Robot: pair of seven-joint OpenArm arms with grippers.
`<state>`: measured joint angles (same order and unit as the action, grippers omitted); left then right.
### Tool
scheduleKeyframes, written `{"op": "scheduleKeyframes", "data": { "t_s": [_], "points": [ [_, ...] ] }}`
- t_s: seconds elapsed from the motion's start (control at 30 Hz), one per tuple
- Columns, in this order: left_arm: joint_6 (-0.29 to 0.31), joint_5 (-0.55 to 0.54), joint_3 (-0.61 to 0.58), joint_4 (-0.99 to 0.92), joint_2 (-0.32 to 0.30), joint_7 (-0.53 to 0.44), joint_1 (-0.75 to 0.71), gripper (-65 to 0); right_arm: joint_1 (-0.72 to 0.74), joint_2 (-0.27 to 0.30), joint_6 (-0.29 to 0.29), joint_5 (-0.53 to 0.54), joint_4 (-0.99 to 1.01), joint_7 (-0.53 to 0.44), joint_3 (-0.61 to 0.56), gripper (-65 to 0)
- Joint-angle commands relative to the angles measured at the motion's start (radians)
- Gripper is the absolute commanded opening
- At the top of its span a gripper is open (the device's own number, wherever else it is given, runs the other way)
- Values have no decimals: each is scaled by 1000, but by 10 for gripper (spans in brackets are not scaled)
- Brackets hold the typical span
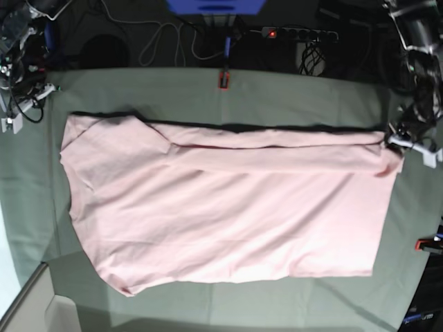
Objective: Layout the t-shirt on the table in an organized manner, then fold the t-shirt properly
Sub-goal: 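Pull the folded edge taut with both grippers and straighten the fold, then drag the folded edge with both grippers away from the shirt body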
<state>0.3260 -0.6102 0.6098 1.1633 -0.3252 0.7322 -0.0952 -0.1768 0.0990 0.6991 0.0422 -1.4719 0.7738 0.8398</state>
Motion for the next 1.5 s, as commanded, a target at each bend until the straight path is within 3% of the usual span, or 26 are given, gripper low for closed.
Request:
{"op": "scheduleKeyframes", "data": {
  "t_s": [0.0,0.23,0.37,0.53,0.6,1.23,1.33,1.47],
  "points": [
    [5,-7,20,50,-12,-10,-11,-650,-22,14,-1,32,-31,-9,5,-650],
    [5,-6,42,86,2,-10,-38,-650,-56,-9,-1,58,-52,-9,-139,-641],
    [5,-7,42,88,2,-10,-38,-650,-46,-12,-1,58,-52,-9,-172,-523],
    [5,-7,42,80,-4,-10,-38,-650,-11,-14,-1,58,-46,-7,-164,-329],
    [5,-7,42,80,-4,-10,-38,-650,-7,-14,-1,58,-46,-7,-164,-302],
    [2,-6,42,79,-4,-10,-19,-650,79,11,-1,57,103,-9,-172,-307],
    [2,-6,42,79,-4,-10,-19,-650,70,8,-1,60,103,-9,-172,-390],
    [2,-6,42,79,-2,-10,-18,-650,44,8,-1,64,101,-9,-172,-650]
  ]
}}
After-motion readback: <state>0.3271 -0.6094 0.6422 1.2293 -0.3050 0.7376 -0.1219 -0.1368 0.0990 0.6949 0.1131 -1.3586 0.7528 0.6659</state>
